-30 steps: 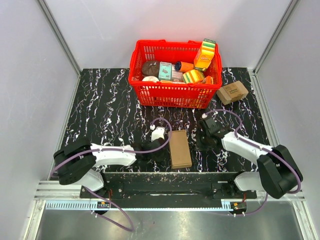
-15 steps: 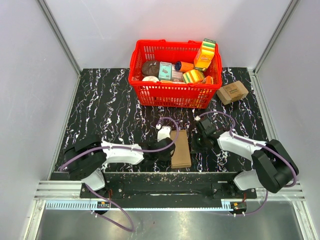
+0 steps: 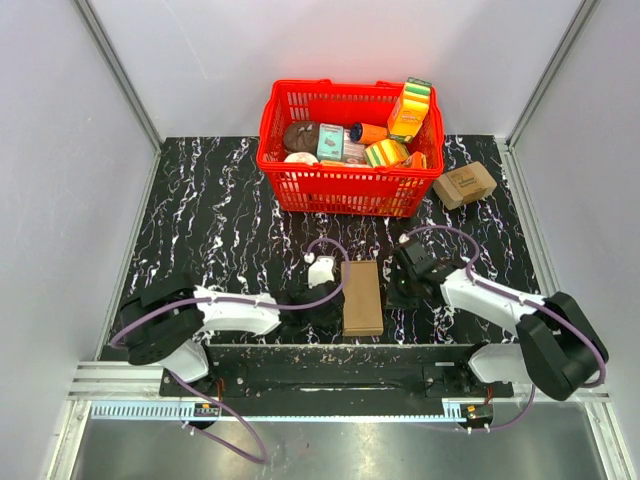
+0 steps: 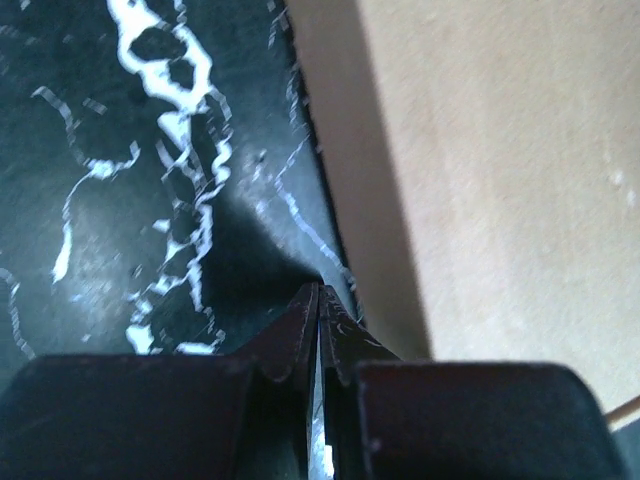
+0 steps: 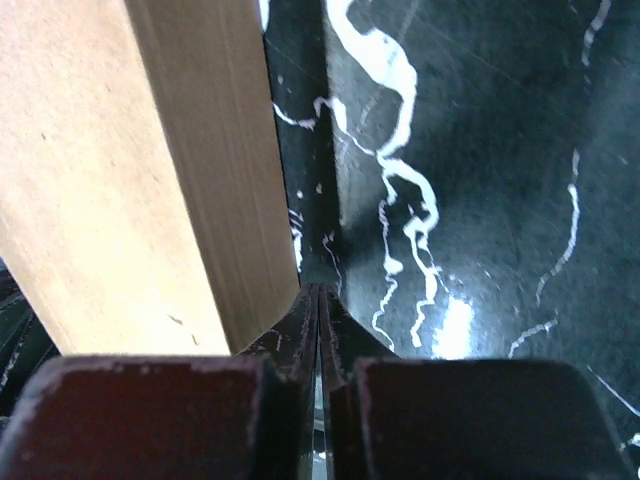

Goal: Fold the paper box

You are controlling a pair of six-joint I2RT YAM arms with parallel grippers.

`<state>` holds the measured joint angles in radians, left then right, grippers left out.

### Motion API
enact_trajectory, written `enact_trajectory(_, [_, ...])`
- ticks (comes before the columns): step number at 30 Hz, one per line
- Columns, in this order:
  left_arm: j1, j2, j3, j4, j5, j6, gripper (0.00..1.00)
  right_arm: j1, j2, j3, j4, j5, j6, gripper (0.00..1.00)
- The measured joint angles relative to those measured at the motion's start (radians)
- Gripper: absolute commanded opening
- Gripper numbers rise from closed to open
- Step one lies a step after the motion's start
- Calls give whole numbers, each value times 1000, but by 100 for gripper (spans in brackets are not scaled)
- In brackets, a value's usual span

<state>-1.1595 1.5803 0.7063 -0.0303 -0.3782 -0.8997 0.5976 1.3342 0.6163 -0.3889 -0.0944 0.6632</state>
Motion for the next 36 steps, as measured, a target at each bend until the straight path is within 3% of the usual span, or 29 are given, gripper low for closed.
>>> enact_trajectory(5, [-37, -106, -104, -9, -4, -62, 8, 5, -130, -79, -37, 8, 71, 3])
enact_trajectory(10, [-122, -117, -108, -34, -28, -116, 7, 41, -166, -132, -66, 5, 123, 2])
enact_trajectory(21, [-169, 2, 11, -52, -43, -142, 5, 81, -176, -143, -51, -3, 163, 2])
enact_trajectory(36, [-179, 27, 62, -134, -77, -134, 4, 138, -156, -135, -41, 8, 202, 1])
